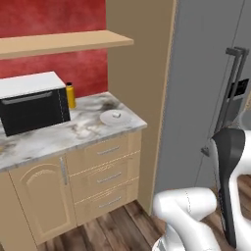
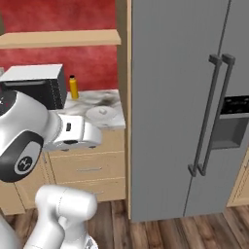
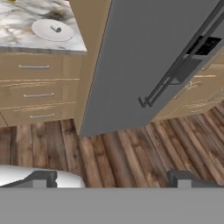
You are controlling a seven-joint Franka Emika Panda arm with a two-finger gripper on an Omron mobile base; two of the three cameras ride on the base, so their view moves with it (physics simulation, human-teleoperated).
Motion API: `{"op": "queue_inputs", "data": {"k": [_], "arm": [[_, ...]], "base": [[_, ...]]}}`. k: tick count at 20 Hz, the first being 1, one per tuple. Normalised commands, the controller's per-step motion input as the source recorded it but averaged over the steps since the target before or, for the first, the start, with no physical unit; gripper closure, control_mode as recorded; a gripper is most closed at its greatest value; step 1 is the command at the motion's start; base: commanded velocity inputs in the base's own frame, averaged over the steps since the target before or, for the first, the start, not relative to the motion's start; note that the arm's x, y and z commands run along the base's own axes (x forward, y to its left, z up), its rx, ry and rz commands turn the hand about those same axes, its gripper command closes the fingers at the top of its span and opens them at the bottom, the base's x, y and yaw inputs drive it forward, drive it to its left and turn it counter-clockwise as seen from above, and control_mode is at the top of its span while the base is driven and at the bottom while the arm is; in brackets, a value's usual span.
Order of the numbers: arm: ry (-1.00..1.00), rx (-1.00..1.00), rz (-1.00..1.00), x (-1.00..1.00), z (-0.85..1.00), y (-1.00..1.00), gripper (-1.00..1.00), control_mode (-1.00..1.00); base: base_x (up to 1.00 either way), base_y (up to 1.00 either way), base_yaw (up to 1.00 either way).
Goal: Pick the marshmallow from the counter and place it in the microwave. Then turn on the microwave.
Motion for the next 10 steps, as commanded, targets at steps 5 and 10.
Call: {"op": "queue_inputs", "data": {"k": [5,10], "arm": [[0.00,0.00,0.00,0.00,0.00,0.00,-1.00,1.00],[0.00,0.00,0.00,0.00,0.00,0.00,-1.00,1.00]], "base": [[0.27,0.55,-0.09],[0.29,0.47,-0.08]]}}
